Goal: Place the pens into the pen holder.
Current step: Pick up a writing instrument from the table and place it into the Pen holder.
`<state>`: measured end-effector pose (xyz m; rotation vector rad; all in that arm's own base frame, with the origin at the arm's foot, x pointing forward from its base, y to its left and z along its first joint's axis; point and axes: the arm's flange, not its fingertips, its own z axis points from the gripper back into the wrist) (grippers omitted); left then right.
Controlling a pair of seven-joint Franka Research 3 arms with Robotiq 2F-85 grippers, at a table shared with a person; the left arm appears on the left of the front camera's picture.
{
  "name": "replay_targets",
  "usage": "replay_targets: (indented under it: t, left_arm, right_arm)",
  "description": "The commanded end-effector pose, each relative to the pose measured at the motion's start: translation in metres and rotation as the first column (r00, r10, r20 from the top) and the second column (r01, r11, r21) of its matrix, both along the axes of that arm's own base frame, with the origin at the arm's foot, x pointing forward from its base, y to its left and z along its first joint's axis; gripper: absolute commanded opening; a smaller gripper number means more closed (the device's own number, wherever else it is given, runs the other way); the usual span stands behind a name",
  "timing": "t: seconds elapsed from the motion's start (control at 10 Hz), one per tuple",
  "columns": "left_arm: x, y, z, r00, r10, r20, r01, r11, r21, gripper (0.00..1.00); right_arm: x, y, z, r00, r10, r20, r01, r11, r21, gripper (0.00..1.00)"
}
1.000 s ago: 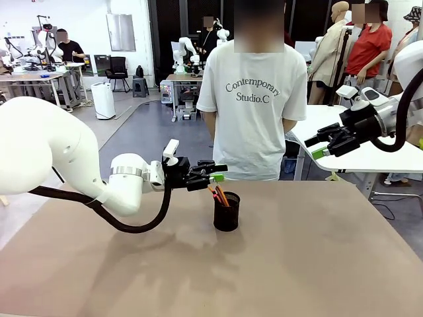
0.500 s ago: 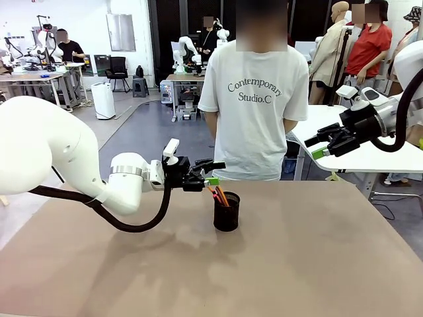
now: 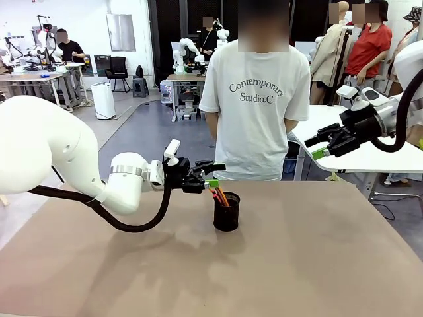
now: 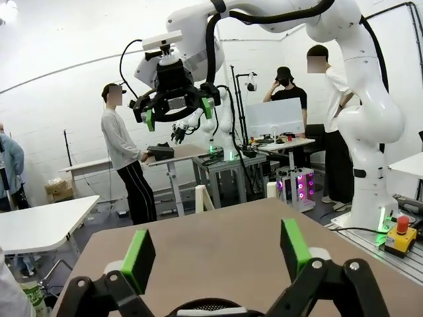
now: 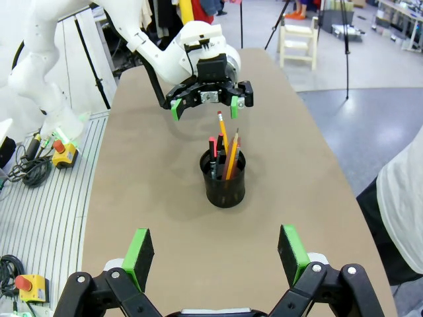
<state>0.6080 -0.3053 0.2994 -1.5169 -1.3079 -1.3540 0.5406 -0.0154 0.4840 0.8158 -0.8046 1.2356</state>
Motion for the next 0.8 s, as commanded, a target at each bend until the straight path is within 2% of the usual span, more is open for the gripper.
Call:
replay_targets:
  t: [0.0, 0.1, 0.2, 0.3, 0.4, 0.5, 0.7]
  left_arm:
    - [0.001, 0.0, 0.003, 1.0, 0.003, -0.005, -0.004, 1.0, -0.022, 1.0]
    - [0.0, 0.0, 0.0, 1.0, 0.0, 0.0, 0.0, 1.0, 0.0, 1.0]
    - [0.003, 0.015, 0.004, 0.998, -0.055, -0.01, 0.055, 0.992, 0.112, 1.0]
    - [0.004, 0.029, 0.023, 0.997, -0.078, -0.014, 0.079, 0.976, 0.202, 1.0]
    - [0.003, 0.037, 0.043, 0.988, -0.154, 0.019, 0.147, 0.97, 0.194, 1.0]
    - [0.005, 0.045, 0.062, 0.982, -0.185, 0.046, 0.17, 0.959, 0.226, 1.0]
    - [0.003, 0.068, 0.097, 0.961, -0.269, 0.065, 0.232, 0.912, 0.338, 1.0]
  right_arm:
    - [-0.001, 0.0, 0.002, 1.0, 0.001, 0.002, -0.001, 1.0, 0.003, 1.0]
    - [-0.001, 0.0, 0.002, 1.0, 0.001, 0.002, -0.001, 1.0, 0.003, 1.0]
    - [-0.001, 0.0, 0.002, 1.0, 0.001, 0.002, -0.001, 1.0, 0.003, 1.0]
    - [-0.001, 0.0, 0.002, 1.0, 0.001, 0.002, -0.001, 1.0, 0.003, 1.0]
    - [-0.001, 0.0, 0.002, 1.0, 0.001, 0.002, -0.001, 1.0, 0.003, 1.0]
    - [-0.001, 0.0, 0.002, 1.0, 0.001, 0.002, -0.001, 1.0, 0.003, 1.0]
    - [-0.001, 0.0, 0.002, 1.0, 0.001, 0.002, -0.001, 1.0, 0.003, 1.0]
